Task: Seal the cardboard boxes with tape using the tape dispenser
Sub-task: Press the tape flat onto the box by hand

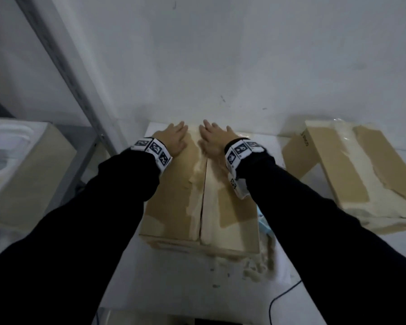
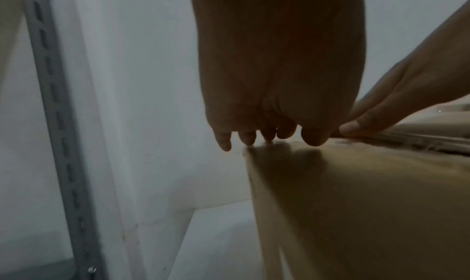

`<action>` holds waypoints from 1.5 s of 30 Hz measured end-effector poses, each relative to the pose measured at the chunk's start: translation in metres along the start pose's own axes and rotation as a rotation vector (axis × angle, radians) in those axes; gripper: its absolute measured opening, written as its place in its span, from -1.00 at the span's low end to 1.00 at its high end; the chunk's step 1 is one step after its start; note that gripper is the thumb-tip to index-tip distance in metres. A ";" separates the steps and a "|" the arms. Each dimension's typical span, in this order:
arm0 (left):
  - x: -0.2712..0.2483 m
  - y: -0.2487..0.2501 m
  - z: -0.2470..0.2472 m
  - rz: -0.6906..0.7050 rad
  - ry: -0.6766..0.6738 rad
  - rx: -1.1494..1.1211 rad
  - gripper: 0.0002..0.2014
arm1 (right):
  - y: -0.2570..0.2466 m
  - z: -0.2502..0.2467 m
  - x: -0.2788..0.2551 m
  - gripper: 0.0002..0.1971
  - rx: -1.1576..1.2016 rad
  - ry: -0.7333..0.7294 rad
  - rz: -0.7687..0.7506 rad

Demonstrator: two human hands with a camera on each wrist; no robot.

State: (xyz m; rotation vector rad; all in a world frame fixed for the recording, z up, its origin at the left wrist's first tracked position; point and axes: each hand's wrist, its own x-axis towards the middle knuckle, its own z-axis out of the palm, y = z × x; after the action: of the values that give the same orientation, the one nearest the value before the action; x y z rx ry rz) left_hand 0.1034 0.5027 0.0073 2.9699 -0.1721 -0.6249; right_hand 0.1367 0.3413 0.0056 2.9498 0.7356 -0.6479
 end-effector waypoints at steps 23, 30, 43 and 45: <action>0.006 -0.011 0.028 -0.027 0.055 -0.110 -0.40 | -0.002 -0.010 0.007 -0.42 -0.012 -0.201 -0.077; 0.008 -0.011 0.032 -0.015 0.069 -0.123 -0.41 | 0.053 0.003 -0.033 -0.44 0.022 -0.186 -0.029; 0.010 -0.009 0.036 -0.013 0.107 -0.116 -0.41 | 0.074 0.038 -0.047 -0.31 0.215 0.051 0.078; 0.013 -0.010 0.037 -0.004 0.118 -0.123 -0.41 | 0.076 0.037 -0.044 -0.31 0.312 0.054 0.069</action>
State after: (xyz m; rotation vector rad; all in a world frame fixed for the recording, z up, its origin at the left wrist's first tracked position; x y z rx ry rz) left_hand 0.1009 0.5086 -0.0330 2.8775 -0.1142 -0.4417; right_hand 0.1215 0.2493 -0.0159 3.2696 0.5798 -0.7417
